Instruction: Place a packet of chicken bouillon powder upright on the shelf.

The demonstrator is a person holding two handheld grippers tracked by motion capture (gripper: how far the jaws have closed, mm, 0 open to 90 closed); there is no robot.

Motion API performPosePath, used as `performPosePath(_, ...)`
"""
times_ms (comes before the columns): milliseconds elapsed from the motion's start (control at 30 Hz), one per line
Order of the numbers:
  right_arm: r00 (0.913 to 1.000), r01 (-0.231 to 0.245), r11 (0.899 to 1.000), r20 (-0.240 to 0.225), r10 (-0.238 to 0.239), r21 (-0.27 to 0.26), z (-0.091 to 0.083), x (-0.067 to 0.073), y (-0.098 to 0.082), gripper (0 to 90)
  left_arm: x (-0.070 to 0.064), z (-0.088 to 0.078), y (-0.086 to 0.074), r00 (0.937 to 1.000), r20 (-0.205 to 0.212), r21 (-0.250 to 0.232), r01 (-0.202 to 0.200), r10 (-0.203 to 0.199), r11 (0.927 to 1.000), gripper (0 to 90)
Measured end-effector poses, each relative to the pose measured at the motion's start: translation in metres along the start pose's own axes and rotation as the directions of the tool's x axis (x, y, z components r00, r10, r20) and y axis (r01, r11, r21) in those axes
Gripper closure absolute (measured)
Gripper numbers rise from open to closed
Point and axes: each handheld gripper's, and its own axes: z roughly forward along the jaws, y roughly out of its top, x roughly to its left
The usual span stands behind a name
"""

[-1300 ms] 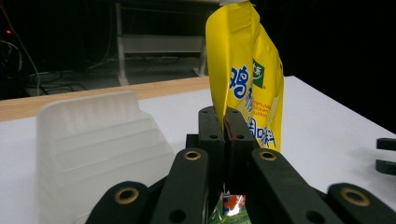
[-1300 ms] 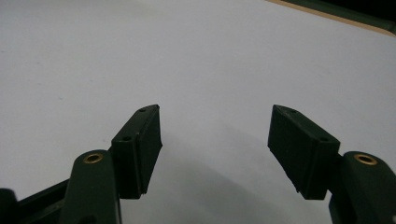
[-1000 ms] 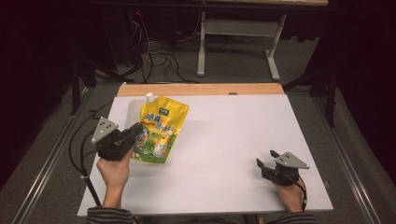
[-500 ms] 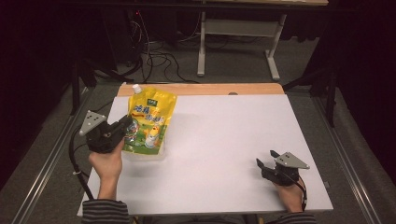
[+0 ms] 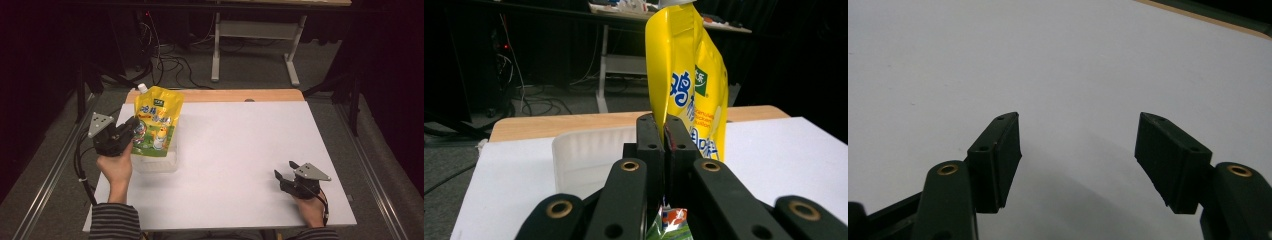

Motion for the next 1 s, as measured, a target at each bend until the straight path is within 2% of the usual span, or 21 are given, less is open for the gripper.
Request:
performPosePath(133, 1.0, -0.001, 1.0, 0.001, 0.001, 0.0, 0.0, 0.0, 0.0, 35.4, -0.004, 0.01, -0.004, 0.9987, -0.022, 0.024, -0.045, 0.045, 0.9987, 87.7)
performPosePath(200, 1.0, -0.001, 1.0, 0.001, 0.001, 0.003, 0.0, 0.0, 0.0, 35.4, -0.006, 0.018, -0.008, 0.9963, -0.026, 0.055, -0.08, 0.082, 0.9953, 87.0)
performPosePath(267, 1.0, 0.001, 1.0, 0.001, -0.001, 0.003, 0.0, 0.0, 0.0, 35.3, -0.007, 0.025, -0.011, 0.9952, -0.029, 0.077, -0.091, 0.094, 0.9928, 86.8)
performPosePath(500, 1.0, -0.002, 1.0, 0.002, 0.002, 0.001, 0.0, 0.0, 0.0, 35.3, -0.008, 0.039, -0.024, 0.9942, -0.026, 0.126, -0.1, 0.104, 0.9869, 86.0)
performPosePath(667, 1.0, -0.002, 1.0, 0.001, 0.002, 0.0, 0.0, 0.0, 0.0, 35.3, -0.006, 0.04, -0.028, 0.9936, -0.028, 0.153, -0.104, 0.11, 0.9827, 84.4)
performPosePath(733, 1.0, -0.002, 1.0, 0.001, 0.002, 0.0, 0.0, 0.0, 0.0, 35.3, -0.004, 0.038, -0.028, 0.9947, -0.022, 0.165, -0.095, 0.1, 0.9817, 83.8)
performPosePath(867, 1.0, -0.001, 1.0, 0.001, 0.001, 0.0, 0.0, 0.0, 0.0, 35.3, -0.002, 0.035, -0.028, 0.9948, -0.005, 0.213, -0.098, 0.102, 0.9721, 82.4)
performPosePath(900, 1.0, 0.0, 1.0, 0.001, 0.0, 0.0, 0.0, 0.0, 0.0, 35.3, -0.001, 0.033, -0.028, 0.9939, 0.0, 0.229, -0.107, 0.11, 0.9675, 82.2)
performPosePath(1000, 1.0, 0.001, 1.0, 0.002, -0.001, 0.001, 0.0, 0.0, 0.0, 35.3, 0.0, 0.031, -0.026, 0.9949, 0.016, 0.248, -0.101, 0.1, 0.9636, 81.7)
